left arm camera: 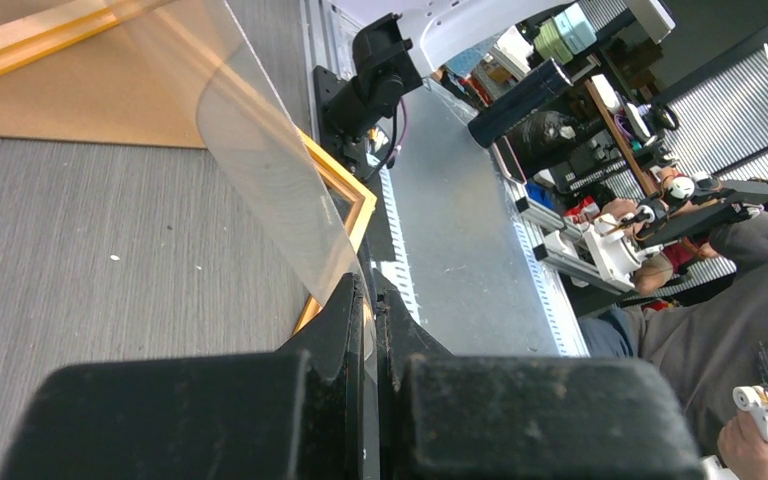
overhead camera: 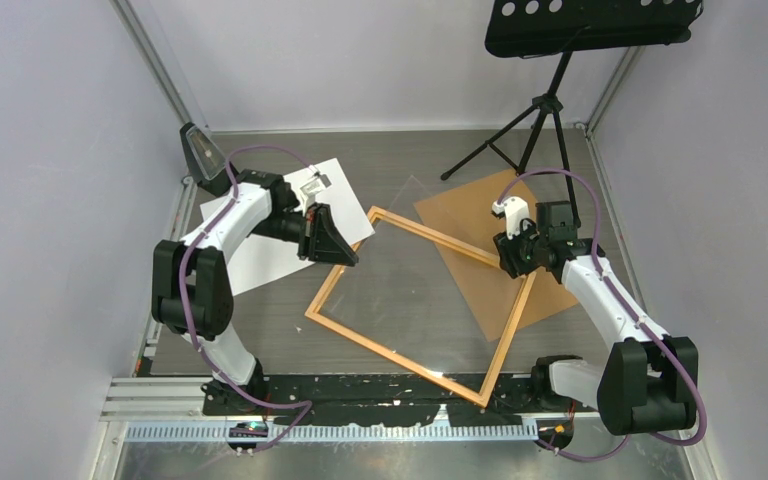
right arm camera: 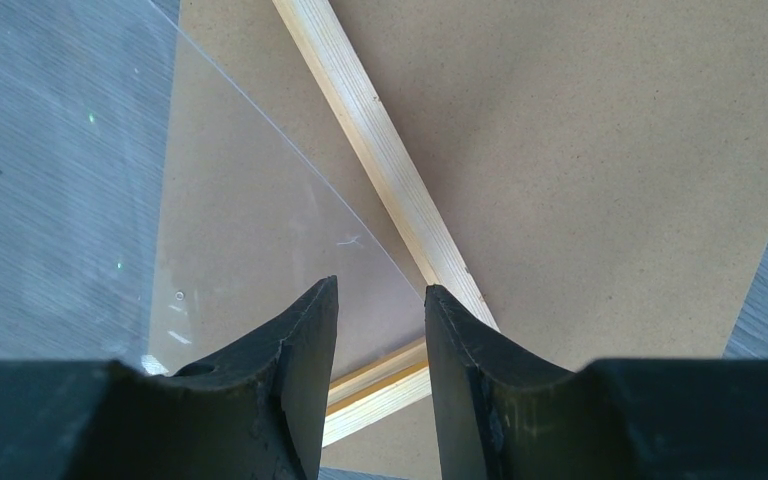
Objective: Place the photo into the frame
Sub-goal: Pick up the photo frame item from the photo frame.
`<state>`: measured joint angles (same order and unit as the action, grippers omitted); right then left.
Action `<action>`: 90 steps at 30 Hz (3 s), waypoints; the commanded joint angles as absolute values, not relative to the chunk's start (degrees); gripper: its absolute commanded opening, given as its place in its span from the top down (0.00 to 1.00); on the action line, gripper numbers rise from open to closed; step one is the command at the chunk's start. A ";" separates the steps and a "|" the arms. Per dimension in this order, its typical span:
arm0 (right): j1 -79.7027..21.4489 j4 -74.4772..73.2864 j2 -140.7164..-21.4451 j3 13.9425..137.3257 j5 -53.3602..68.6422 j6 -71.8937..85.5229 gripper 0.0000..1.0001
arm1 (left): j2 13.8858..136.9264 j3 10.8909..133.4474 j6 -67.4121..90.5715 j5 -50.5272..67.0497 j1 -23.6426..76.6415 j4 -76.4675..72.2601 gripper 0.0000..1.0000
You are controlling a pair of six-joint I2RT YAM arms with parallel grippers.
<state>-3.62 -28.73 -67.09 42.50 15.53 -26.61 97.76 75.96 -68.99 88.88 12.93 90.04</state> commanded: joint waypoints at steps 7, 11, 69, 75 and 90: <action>-3.26 -27.12 -65.82 42.57 15.39 -26.54 0.56 | 98.56 78.84 -69.52 92.87 12.61 98.61 1.00; -3.13 -27.15 -65.75 42.78 15.42 -26.44 0.56 | 99.24 79.05 -69.52 93.00 12.77 98.61 1.00; -0.82 -27.45 -65.63 42.77 17.49 -26.45 0.56 | 99.99 80.92 -68.91 95.73 13.10 98.56 1.00; -0.82 -27.59 -65.43 42.64 17.66 -26.51 0.56 | 99.60 81.05 -68.87 96.04 13.18 98.58 1.00; -0.81 -27.48 -65.41 42.58 17.81 -26.59 0.56 | 98.25 80.35 -69.04 97.32 13.18 98.60 1.00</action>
